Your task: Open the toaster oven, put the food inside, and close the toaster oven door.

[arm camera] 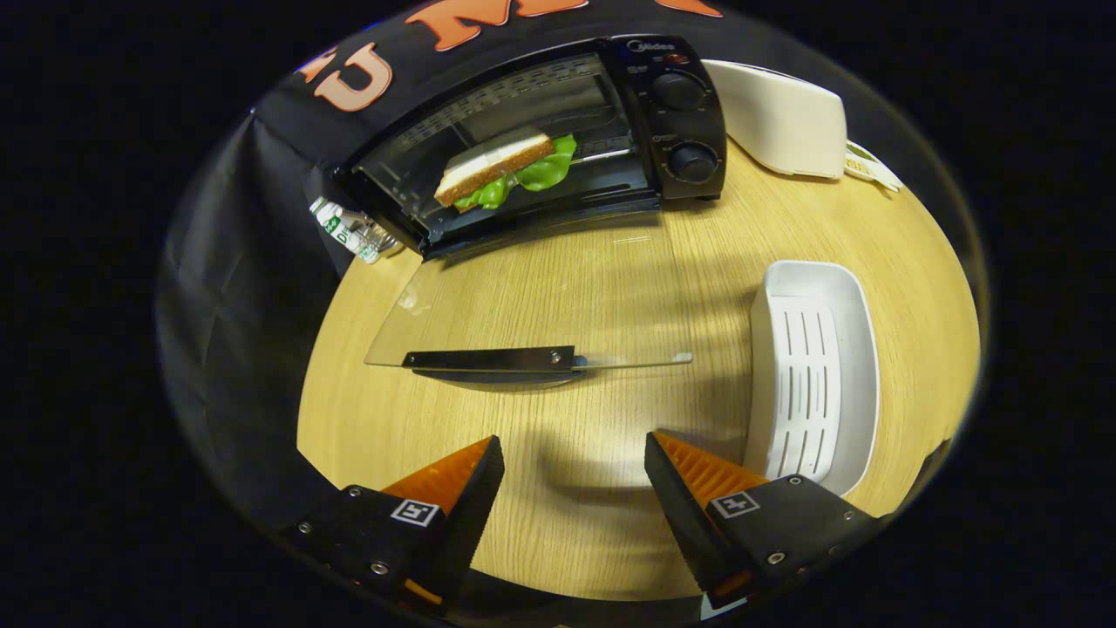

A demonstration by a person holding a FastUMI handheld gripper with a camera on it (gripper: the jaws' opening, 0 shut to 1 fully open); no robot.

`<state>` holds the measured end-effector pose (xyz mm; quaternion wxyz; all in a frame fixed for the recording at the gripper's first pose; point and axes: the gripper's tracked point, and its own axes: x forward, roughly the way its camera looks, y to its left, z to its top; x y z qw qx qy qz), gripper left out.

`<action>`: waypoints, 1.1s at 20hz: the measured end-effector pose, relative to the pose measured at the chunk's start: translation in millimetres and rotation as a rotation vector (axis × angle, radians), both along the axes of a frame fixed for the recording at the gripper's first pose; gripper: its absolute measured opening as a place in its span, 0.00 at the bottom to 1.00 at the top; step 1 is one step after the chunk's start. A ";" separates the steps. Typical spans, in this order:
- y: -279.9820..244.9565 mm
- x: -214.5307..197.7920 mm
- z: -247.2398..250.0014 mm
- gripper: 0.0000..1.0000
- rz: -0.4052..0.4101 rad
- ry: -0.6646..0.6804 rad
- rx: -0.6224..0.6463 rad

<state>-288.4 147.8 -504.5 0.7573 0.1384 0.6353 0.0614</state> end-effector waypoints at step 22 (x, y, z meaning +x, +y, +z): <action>11.5 189.3 96.6 0.99 0.007 -0.340 0.047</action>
